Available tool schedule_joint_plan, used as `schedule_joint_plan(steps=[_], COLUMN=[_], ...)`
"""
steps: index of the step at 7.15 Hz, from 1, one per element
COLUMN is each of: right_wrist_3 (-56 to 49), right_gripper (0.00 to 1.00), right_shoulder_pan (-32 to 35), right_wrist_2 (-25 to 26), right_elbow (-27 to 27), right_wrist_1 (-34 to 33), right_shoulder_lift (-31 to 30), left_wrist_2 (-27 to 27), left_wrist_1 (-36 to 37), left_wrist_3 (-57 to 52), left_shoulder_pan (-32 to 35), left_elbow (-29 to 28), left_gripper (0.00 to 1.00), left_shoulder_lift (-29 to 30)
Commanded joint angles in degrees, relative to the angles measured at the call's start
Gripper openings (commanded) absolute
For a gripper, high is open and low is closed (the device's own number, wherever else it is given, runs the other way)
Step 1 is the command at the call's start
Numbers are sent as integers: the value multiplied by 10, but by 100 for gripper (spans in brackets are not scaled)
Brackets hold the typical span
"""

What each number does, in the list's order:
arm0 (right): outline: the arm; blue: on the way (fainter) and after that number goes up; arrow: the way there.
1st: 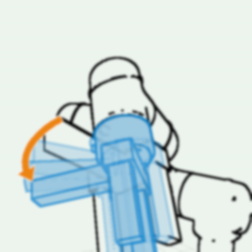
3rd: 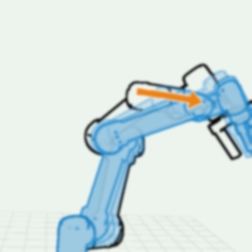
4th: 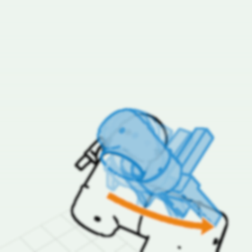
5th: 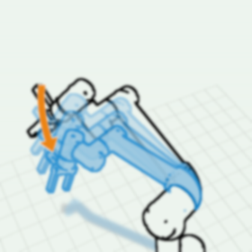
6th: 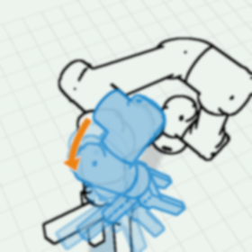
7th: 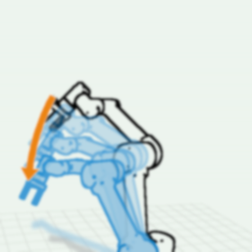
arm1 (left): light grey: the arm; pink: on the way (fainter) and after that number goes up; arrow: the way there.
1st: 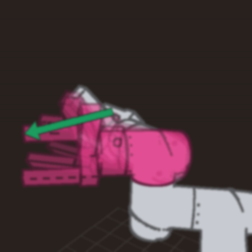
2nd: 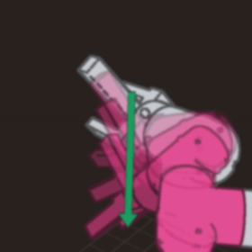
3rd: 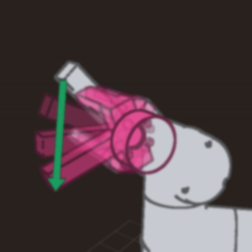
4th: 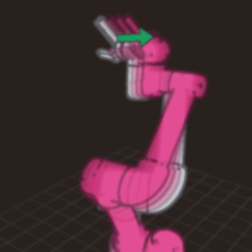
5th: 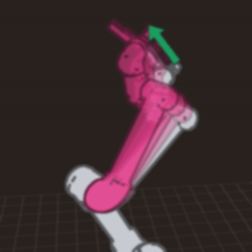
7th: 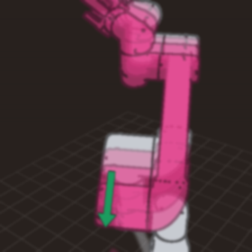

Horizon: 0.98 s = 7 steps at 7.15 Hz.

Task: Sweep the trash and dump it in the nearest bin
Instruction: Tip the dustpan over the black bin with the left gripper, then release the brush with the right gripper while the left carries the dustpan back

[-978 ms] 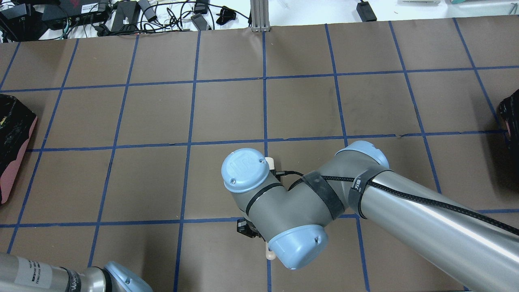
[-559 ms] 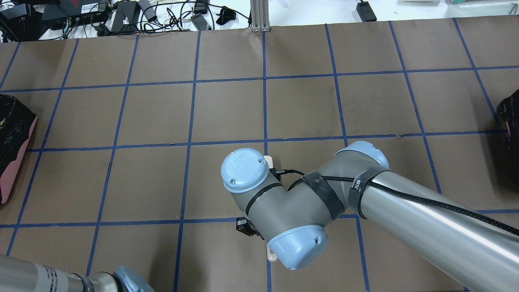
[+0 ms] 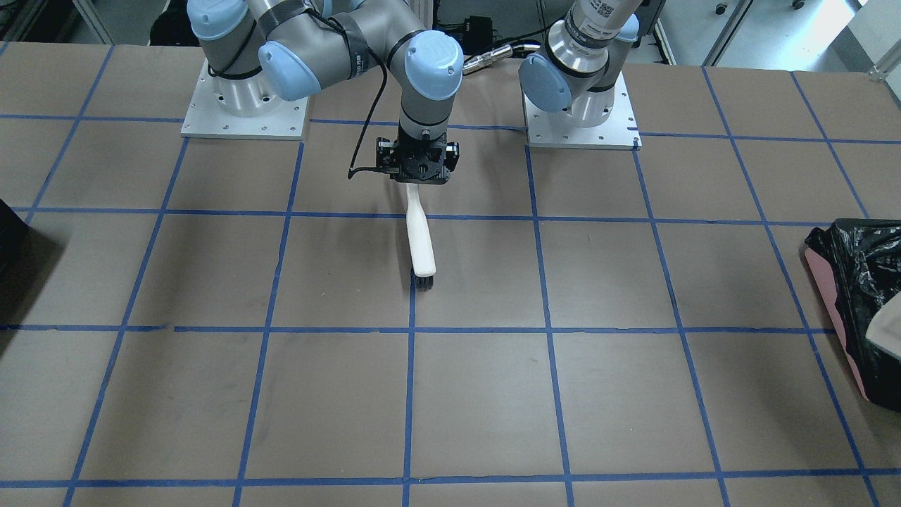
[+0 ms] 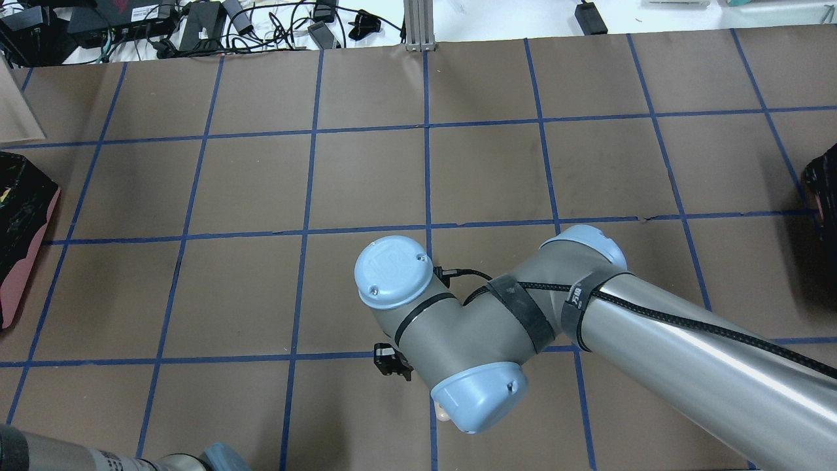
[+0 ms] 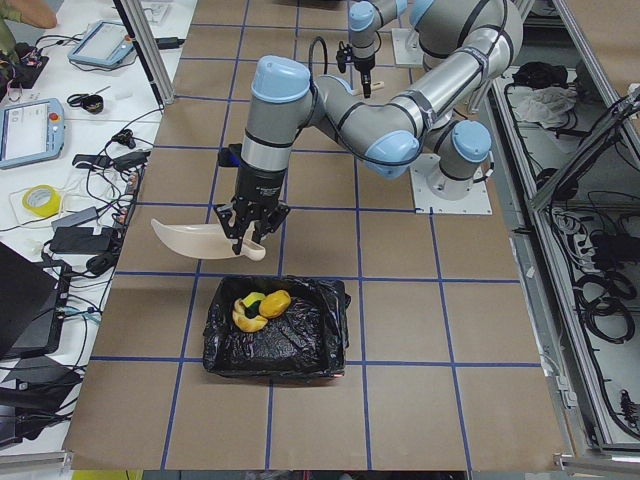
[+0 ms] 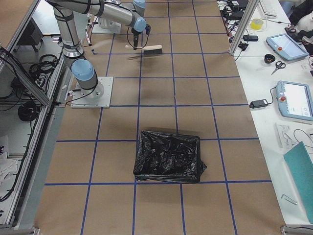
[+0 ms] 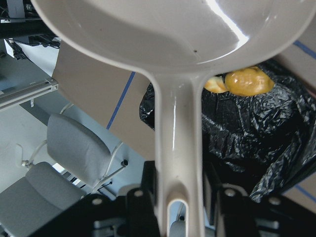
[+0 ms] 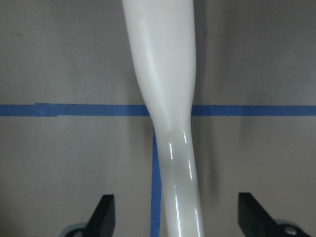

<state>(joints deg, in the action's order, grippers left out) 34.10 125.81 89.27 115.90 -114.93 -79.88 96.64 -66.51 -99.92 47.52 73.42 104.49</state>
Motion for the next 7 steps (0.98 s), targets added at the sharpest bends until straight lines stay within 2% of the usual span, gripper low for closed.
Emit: schedule_joint_plan(steps=[1, 2, 4, 7], right_wrist_3=[-18, -19, -38, -174], right_gripper=[100, 100, 100, 100], right_shoulder_pan=[-13, -15, -35, -140], right_wrist_2=[12, 11, 13, 38], right_elbow=[-26, -53, -105, -118], right_wrist_1=[7, 28, 111, 186], right_shoulder_lift=[-6, -6, -12, -101], left_wrist_2=[-6, -6, -7, -8], left_wrist_1=[-68, -79, -79, -79], left_wrist_3=[170, 250, 417, 647], left_shoulder_pan=[68, 105, 170, 284], left_elbow=[7, 21, 60, 86], left_gripper=[0, 0, 0, 0], left_shoulder_lift=[-14, -20, -26, -22])
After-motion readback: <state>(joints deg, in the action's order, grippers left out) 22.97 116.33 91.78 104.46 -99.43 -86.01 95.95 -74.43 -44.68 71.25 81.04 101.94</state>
